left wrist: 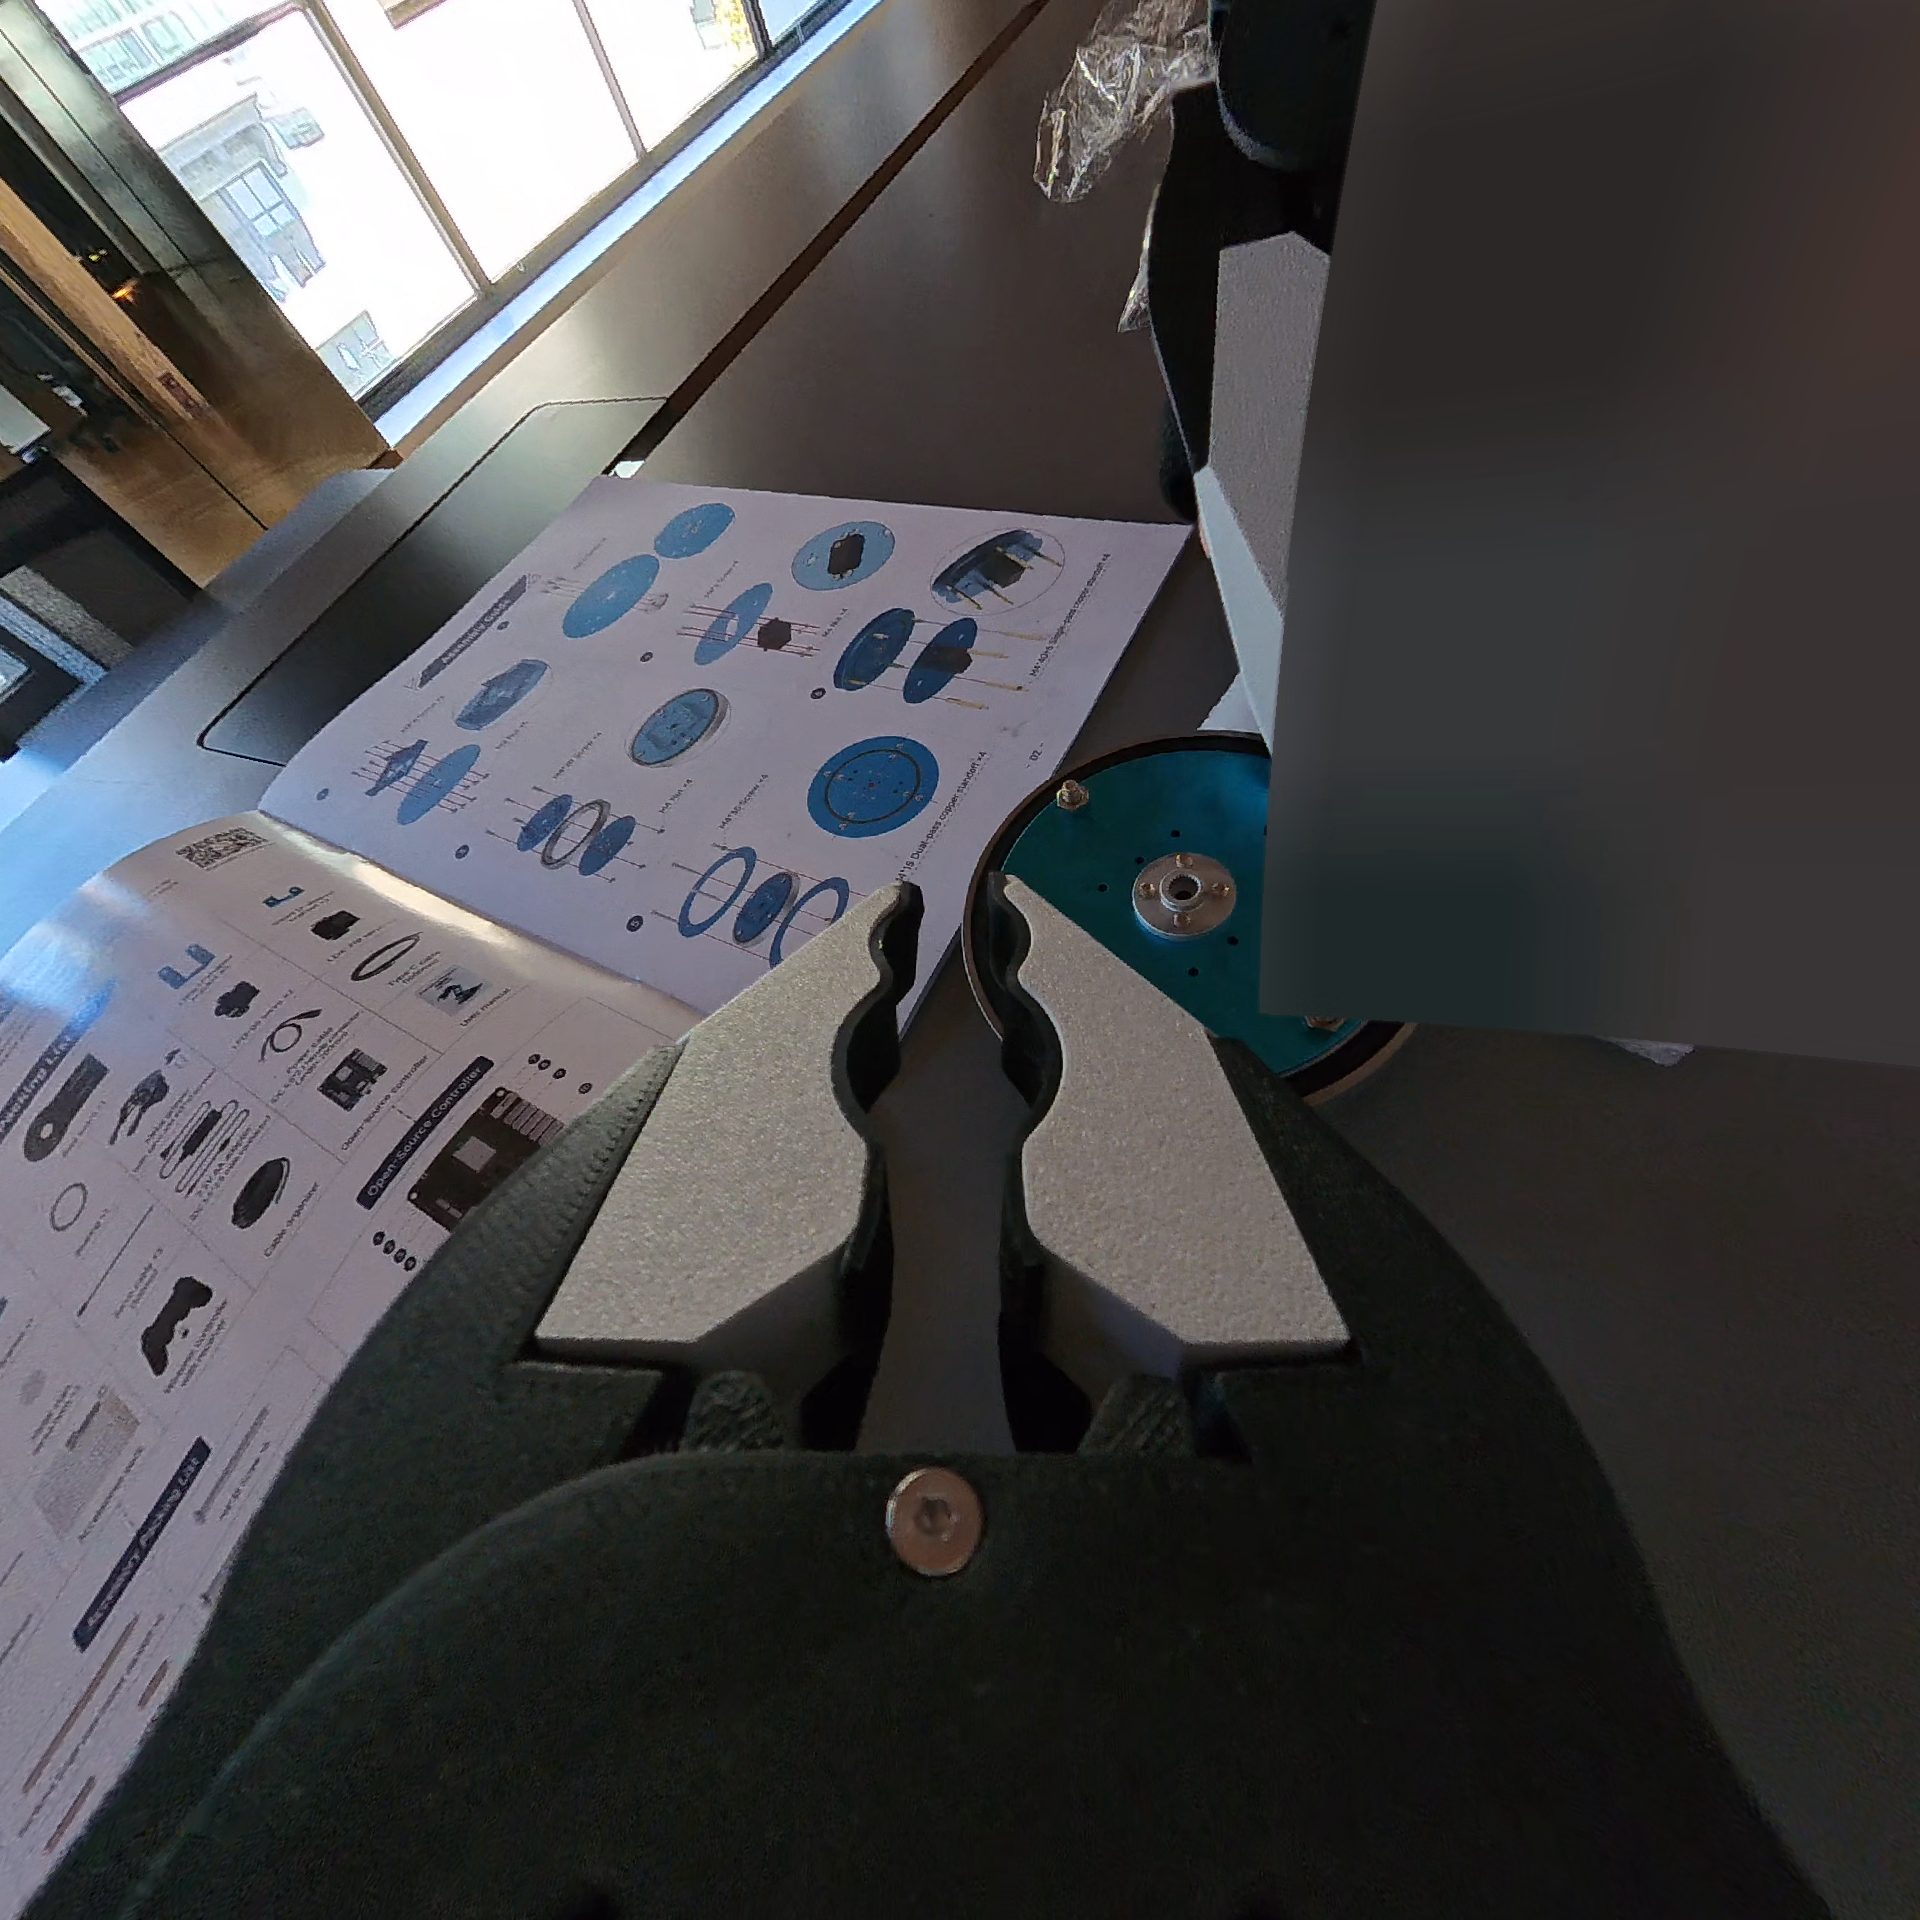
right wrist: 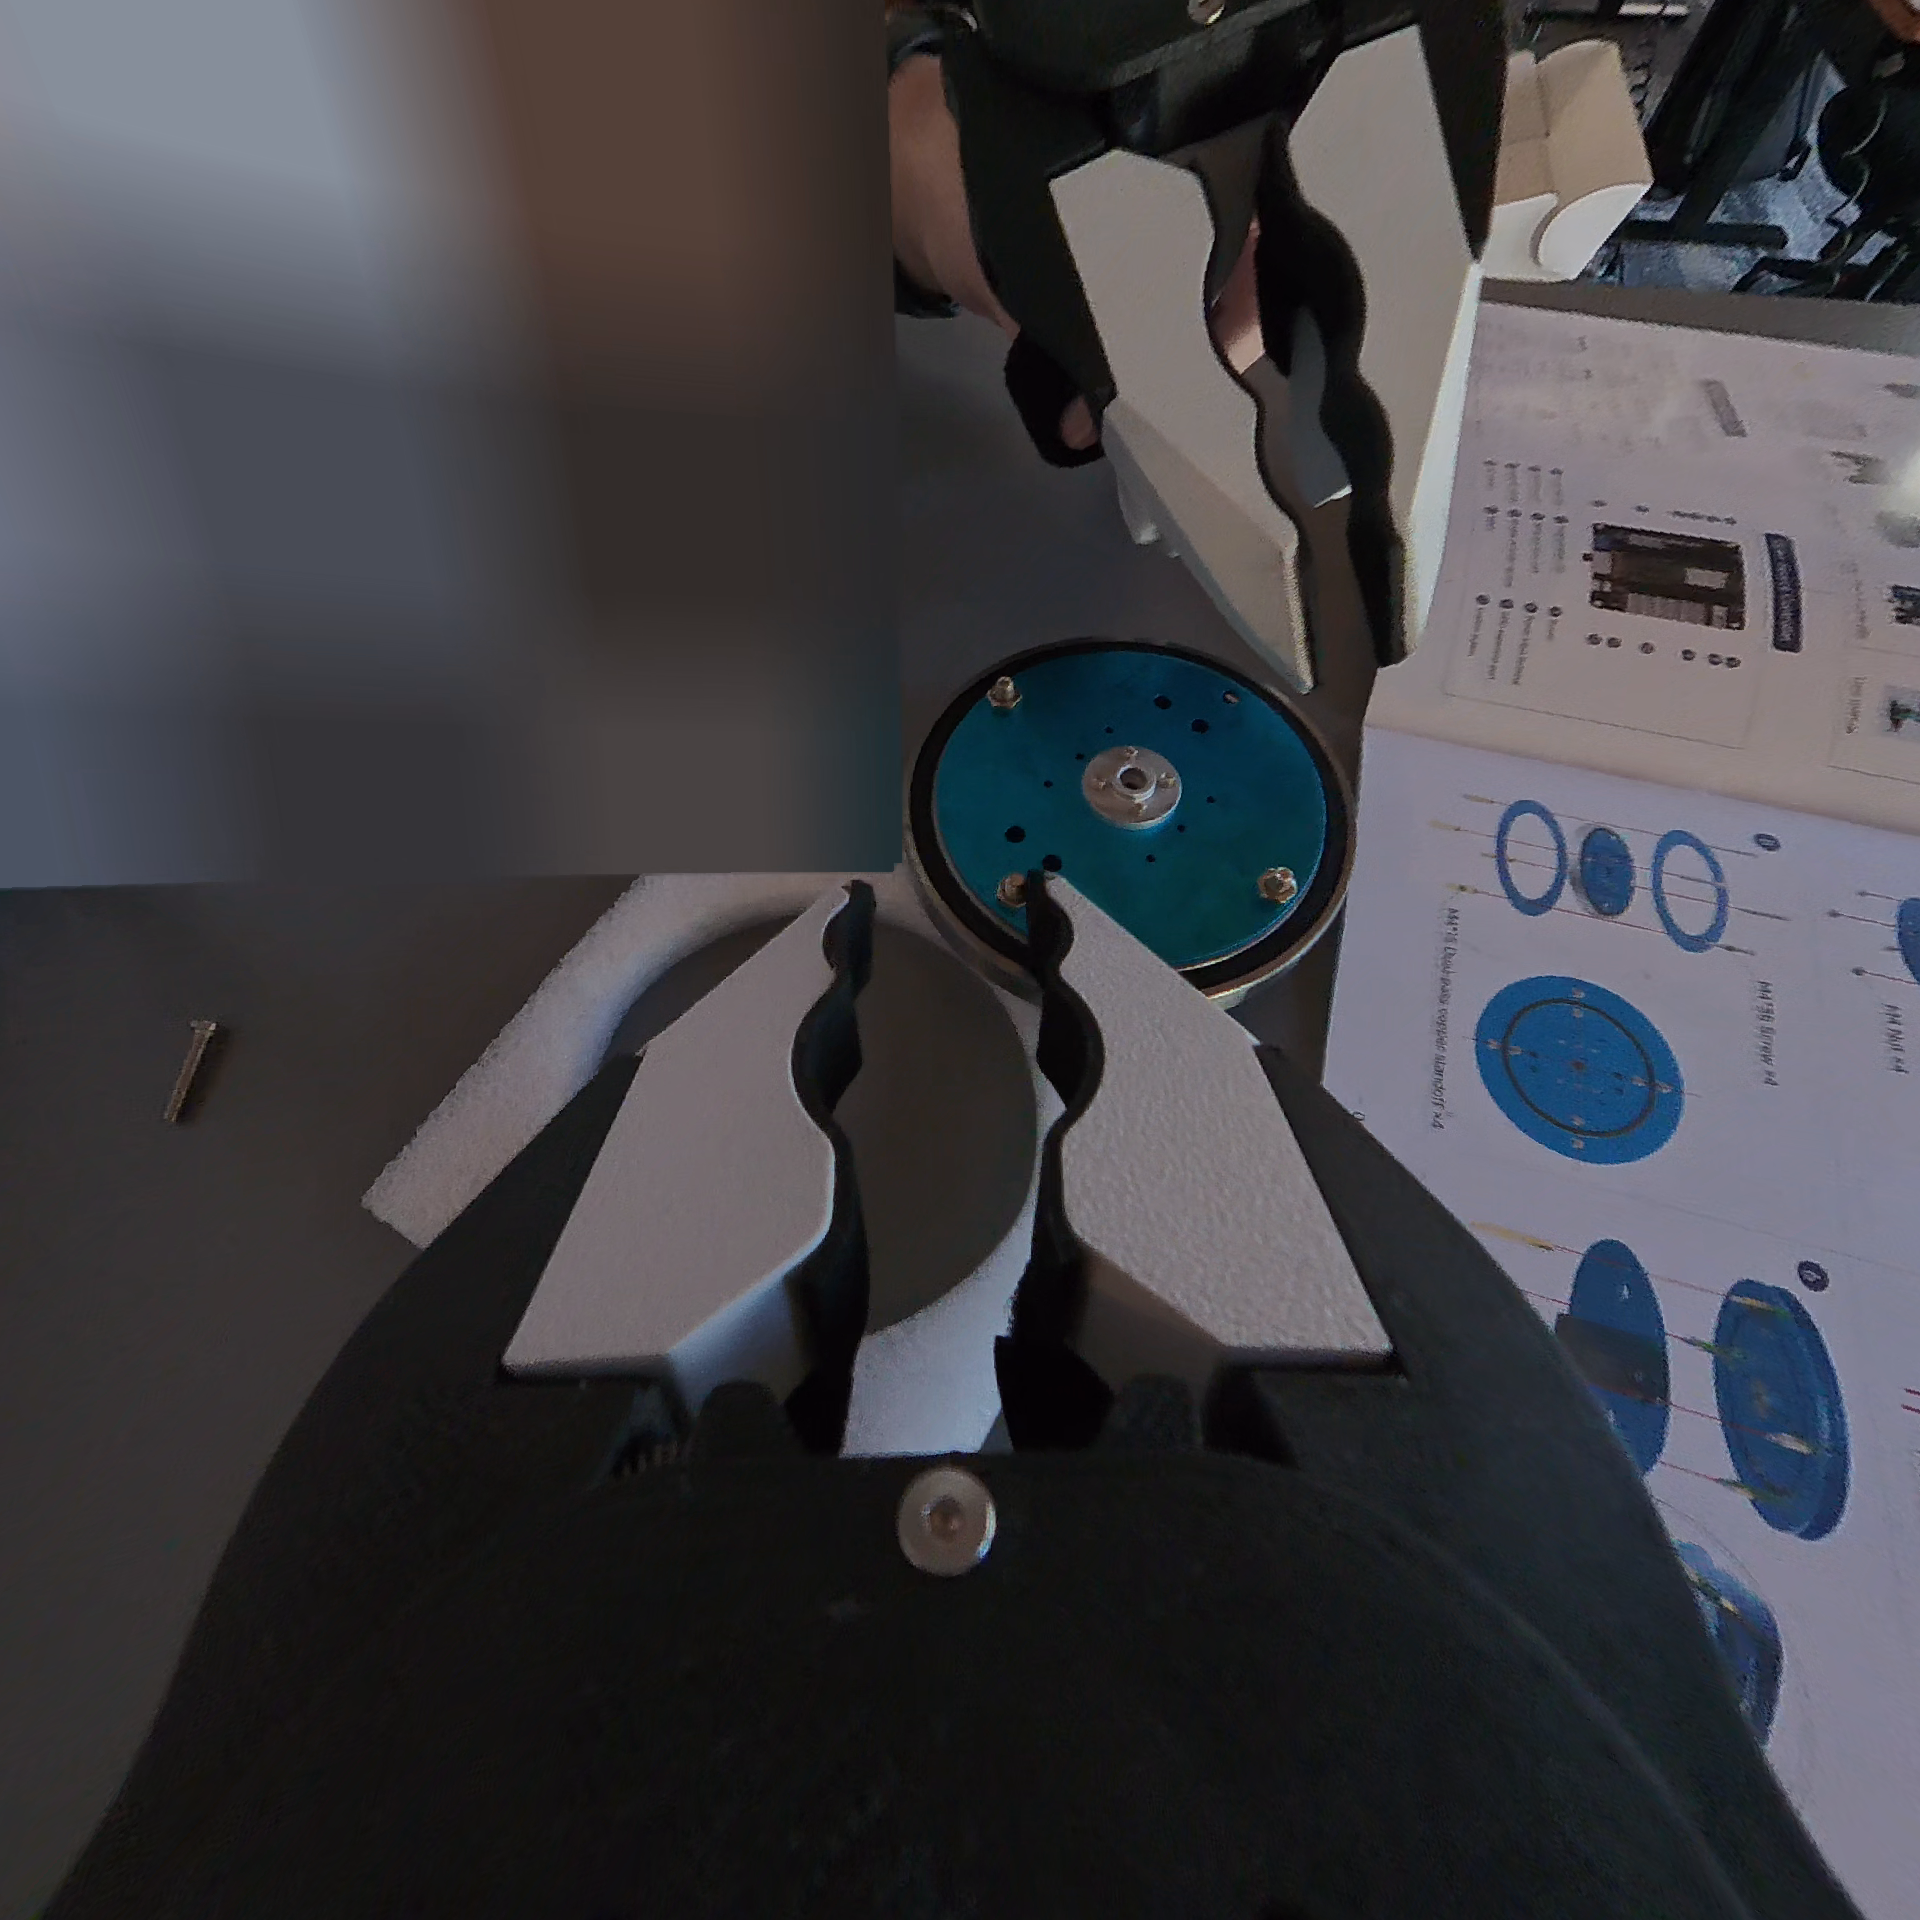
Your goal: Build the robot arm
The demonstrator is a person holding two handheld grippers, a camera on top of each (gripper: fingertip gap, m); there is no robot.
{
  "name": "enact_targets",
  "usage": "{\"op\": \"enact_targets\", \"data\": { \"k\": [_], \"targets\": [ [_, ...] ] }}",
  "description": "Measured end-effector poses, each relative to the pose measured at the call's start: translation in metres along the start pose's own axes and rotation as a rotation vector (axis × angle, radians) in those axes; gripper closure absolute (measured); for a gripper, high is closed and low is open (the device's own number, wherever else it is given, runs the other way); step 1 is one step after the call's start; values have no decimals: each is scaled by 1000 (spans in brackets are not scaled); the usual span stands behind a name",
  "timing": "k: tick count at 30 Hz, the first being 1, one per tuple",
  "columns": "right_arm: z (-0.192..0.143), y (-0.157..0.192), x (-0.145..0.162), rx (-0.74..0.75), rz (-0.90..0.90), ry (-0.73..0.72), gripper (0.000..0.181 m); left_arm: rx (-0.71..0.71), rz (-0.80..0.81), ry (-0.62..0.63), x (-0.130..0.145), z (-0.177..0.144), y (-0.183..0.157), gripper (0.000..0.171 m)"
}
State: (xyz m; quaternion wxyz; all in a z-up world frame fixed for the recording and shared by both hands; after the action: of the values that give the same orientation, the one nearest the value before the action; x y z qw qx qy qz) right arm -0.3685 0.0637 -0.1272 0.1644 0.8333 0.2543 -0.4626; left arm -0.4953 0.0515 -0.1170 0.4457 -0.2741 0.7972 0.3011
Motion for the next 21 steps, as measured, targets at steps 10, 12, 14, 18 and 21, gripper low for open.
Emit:
{"op": "enact_targets", "data": {
  "k": [10, 12, 14, 18, 21],
  "targets": [
    [-1, -5, -1, 37, -8, -17, 149, 4, 4, 6, 1, 1, -1, 159],
    [2, -3, 1, 31, -18, 7, 149, 2, 13, 11, 1, 1, -2, 159],
    [2, -2, 1, 31, -24, 8, 156, 1, 16, 14, 1, 1, -2, 159],
    [-4, -2, 3, 30, -52, 26, 181, -3, 12, 11, 1, 1, 0, 159],
    [-5, -3, 3, 37, -48, 18, 180, -5, 11, 10, 1, 0, 0, 159]
  ]
}}
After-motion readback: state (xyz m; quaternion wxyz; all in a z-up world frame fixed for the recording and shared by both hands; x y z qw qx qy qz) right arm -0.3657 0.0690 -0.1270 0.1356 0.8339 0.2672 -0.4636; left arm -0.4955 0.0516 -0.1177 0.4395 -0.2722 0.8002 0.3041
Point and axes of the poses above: each gripper's, where its closed fingertips meet, z out along the fingers, x out of its underside, y = z × x across the jaws, the point moved 5 cm from there along -z, back along the fingers, and after that the axes turned 1 degree about -x, right-handed, at the moved point
